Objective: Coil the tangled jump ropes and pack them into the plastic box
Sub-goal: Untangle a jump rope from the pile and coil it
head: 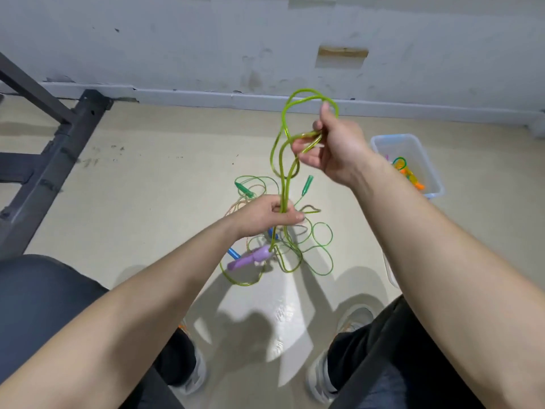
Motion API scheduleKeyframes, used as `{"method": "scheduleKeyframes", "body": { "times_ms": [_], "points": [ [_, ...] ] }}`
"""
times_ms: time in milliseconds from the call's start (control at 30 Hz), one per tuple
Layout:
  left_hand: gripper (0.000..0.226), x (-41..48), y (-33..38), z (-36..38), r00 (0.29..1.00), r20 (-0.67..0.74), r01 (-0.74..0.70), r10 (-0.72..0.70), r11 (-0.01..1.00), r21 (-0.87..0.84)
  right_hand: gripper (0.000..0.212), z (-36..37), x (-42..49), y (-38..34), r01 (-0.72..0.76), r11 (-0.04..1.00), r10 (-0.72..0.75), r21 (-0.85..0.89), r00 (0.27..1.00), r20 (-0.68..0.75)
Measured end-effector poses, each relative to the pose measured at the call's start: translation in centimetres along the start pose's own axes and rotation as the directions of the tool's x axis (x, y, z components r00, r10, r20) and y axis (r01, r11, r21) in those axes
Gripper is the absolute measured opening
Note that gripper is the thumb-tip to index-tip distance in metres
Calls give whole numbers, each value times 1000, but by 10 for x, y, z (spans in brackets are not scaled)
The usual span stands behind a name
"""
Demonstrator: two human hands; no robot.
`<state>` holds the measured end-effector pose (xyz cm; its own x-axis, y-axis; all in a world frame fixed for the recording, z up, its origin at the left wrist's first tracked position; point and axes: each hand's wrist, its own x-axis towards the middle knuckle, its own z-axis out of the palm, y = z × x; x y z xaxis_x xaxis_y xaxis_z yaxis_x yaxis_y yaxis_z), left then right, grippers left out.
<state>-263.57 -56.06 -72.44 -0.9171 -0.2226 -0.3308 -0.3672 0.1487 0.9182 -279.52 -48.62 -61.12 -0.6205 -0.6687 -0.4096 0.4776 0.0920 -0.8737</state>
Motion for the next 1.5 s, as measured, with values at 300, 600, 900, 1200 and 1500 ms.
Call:
{"method": "scheduleKeyframes", "body": {
  "times_ms": [300,600,900,1200,1500],
  "points": [
    [34,-17,-8,-24,953,-279,58,-119,975,-216,42,-32,29,12,7,999,6,52,968,-251],
    [33,-13,75,-48,947,-308,-71,-87,881,-467,31,-38,8,113,-80,806,196,-587,971,136],
    [33,-20,86,-94,854,-512,-248,-87,798,-549,28,-40,-8,218,-67,620,273,-781,952,135],
    [29,-24,7,-130,713,-695,-54,-96,980,-190,16,-42,0,196,-270,843,329,-464,943,49],
    [28,-18,-30,-24,970,-204,109,-130,988,-110,25,22,21,63,-102,975,83,200,991,102]
  ]
}}
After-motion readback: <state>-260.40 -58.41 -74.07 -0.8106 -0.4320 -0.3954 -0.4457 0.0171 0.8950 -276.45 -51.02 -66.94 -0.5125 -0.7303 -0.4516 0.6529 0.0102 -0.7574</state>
